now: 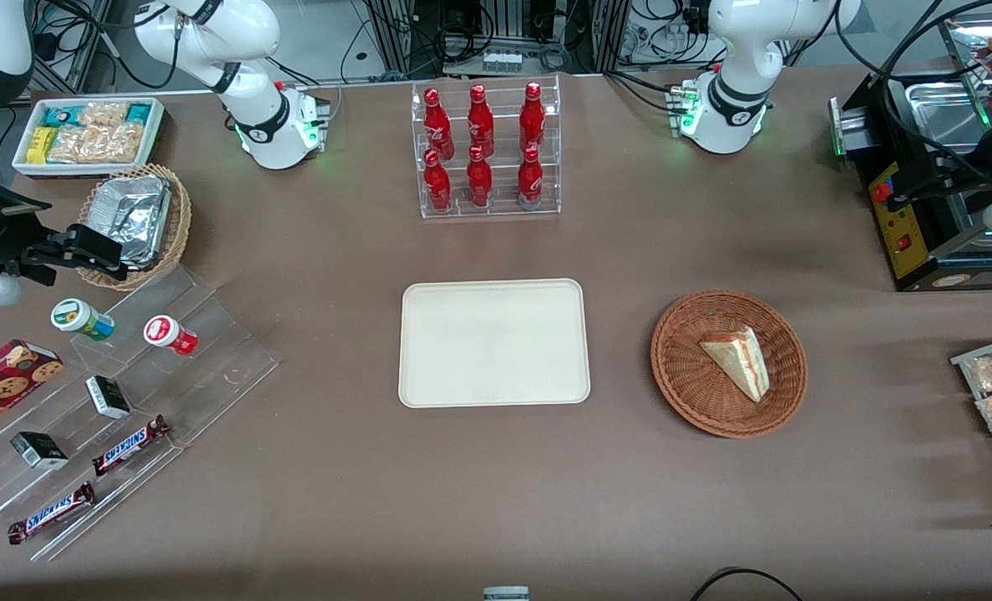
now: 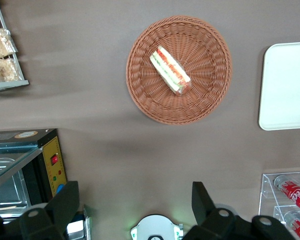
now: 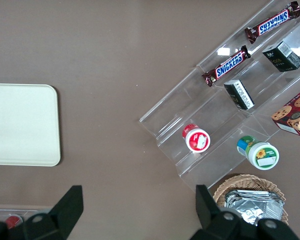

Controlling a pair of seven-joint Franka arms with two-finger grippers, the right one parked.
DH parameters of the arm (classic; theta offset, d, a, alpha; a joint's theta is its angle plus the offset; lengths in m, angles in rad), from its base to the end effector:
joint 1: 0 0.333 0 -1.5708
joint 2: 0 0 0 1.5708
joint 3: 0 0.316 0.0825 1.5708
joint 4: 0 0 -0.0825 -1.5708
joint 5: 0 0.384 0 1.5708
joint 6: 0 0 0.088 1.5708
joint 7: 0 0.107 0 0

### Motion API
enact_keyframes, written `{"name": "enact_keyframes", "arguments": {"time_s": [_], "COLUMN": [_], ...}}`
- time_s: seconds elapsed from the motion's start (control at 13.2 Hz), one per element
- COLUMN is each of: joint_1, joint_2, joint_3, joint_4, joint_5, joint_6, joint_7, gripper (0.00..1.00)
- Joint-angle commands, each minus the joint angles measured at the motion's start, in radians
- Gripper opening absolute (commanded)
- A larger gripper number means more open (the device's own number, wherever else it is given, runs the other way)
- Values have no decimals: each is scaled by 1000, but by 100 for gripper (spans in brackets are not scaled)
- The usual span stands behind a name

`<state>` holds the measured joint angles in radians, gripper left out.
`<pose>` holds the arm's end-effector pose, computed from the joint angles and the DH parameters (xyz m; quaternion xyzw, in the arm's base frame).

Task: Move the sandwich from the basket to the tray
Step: 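Move the left gripper from rest toward the wicker basket, then lower the open left gripper over the wrapped sandwich in the basket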

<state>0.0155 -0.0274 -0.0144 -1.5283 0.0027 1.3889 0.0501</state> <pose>0.5266 0.0008 0.6441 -0.9981 0.0243 0.0560 0.0001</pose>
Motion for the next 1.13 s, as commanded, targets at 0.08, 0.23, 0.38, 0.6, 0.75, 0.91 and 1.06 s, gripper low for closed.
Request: {"name": "enact_keyframes", "arguments": {"time_s": [0.08, 0.23, 0.38, 0.6, 0.75, 0.91, 1.06], "joint_1": [-20, -20, -19, -19, -20, -25, -31], "joint_2": [24, 44, 76, 145, 168, 213, 233], "joint_3": [-2, -2, 1, 1, 1, -1, -1], "joint_4": [37, 34, 34, 19, -25, -61, -113], "joint_5": [23, 28, 39, 49, 31, 30, -12], "joint_6": [-16, -5, 4, 77, 160, 223, 310], "joint_7": [-18, -19, -42, -214, -361, -513, -655], "gripper": [99, 99, 99, 99, 99, 99, 99]}}
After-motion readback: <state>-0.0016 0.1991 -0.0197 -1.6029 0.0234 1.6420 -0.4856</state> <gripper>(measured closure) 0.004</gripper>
